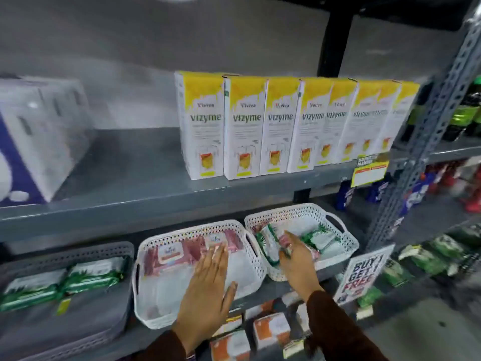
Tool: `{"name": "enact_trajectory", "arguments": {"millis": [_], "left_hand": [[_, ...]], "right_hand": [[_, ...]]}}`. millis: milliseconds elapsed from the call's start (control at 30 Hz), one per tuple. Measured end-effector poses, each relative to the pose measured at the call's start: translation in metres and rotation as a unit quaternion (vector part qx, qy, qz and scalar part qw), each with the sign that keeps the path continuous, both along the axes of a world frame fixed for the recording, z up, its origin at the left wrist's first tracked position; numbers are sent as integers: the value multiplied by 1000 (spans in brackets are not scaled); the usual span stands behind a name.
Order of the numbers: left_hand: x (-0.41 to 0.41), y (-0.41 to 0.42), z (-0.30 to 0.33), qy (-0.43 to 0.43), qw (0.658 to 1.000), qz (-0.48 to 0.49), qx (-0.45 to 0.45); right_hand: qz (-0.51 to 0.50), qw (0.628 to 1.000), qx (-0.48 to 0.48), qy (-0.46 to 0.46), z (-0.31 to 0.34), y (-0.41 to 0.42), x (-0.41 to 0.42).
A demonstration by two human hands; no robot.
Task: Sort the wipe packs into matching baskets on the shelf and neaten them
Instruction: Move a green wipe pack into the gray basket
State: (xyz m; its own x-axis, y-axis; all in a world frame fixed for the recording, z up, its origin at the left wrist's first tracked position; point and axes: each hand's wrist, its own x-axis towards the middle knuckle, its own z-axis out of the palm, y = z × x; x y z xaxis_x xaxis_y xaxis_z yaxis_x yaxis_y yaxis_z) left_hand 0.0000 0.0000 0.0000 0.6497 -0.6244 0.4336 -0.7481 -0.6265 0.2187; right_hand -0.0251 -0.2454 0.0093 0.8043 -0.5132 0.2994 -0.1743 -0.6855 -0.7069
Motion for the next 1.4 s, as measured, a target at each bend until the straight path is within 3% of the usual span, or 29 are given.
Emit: {"name": "enact_trajectory", "arguments": {"millis": [200,333,500,733,833,1000,1067,1200,1400], "left_hand": [[-2,-34,-46,51,994,45,85],[-14,-34,-58,60,987,51,139],[-27,-16,-59,68,986,73,132],[-31,34,-62,72,988,97,91],[-30,73,-64,69,983,151,82],[-23,161,-69,81,955,270,88],[-21,191,-70,82,950,286,91],[-22,246,-72,90,952,272,108],[-24,287,-67,86,960,259,65]], "right_hand": [[-1,973,178,149,-16,-40,38],[-11,963,196,185,-24,-52,56],[-17,941,307,142,-25,-64,58],[-30,950,309,-8,11,-54,34],[28,945,323,-44,34,-26,36],[176,919,352,18,40,69,60],[232,906,351,54,34,115,75],[342,897,245,135,20,225,109],[348,900,111,238,1,344,142]]}}
